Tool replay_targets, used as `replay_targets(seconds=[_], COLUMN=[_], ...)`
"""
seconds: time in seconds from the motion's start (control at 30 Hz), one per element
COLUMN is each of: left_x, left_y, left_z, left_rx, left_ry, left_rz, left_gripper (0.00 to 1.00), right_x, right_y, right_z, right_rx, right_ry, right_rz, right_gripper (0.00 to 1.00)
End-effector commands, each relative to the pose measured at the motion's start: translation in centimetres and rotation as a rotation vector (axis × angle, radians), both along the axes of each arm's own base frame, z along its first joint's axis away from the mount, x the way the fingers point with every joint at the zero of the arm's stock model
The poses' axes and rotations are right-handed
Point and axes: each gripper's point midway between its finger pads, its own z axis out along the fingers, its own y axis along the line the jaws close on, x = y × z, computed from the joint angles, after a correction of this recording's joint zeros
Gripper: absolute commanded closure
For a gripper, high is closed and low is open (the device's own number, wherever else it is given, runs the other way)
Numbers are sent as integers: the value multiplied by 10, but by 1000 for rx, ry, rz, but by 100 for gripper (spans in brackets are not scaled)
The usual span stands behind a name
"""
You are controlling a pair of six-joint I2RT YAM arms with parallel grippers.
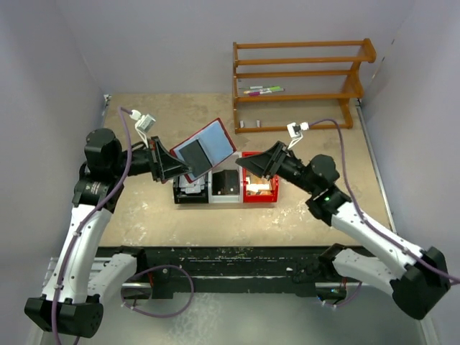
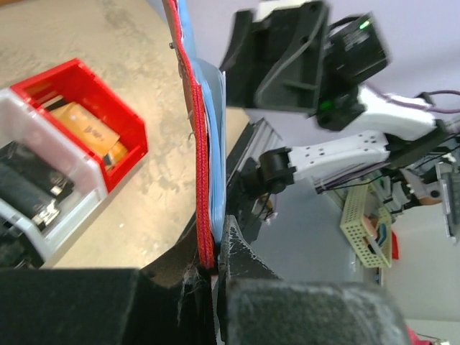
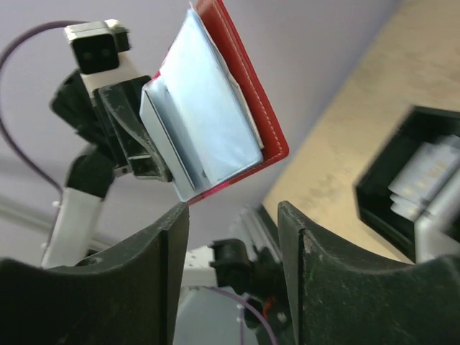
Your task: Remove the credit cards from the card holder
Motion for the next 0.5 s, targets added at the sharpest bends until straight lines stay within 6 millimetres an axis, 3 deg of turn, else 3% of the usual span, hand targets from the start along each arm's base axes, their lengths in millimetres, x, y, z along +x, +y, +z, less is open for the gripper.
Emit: replay_targets(seconds=[0.0, 0.1, 0.23, 0.37, 0.47], left_x=[1, -3, -6, -11, -14], left_y=[7, 6, 3, 2, 1], left_z=[-19, -19, -15, -14, -15], left_rx=[110, 97, 74, 59, 46], left_ry=[-29, -19, -10, 11, 32], left_rz=[24, 3, -24, -50, -68], left_gripper=[100, 100, 100, 100, 100], right_x=[-5, -15, -27, -35, -33], right_y=[-30, -33, -13, 16, 28], right_z=[-17, 10, 50, 73, 75], right_rx=[-310, -284, -209, -166, -170], right_ry=[31, -35, -175, -228, -244], right_rz=[-78, -65, 84, 287, 361], right_gripper=[48, 51, 51, 51, 51])
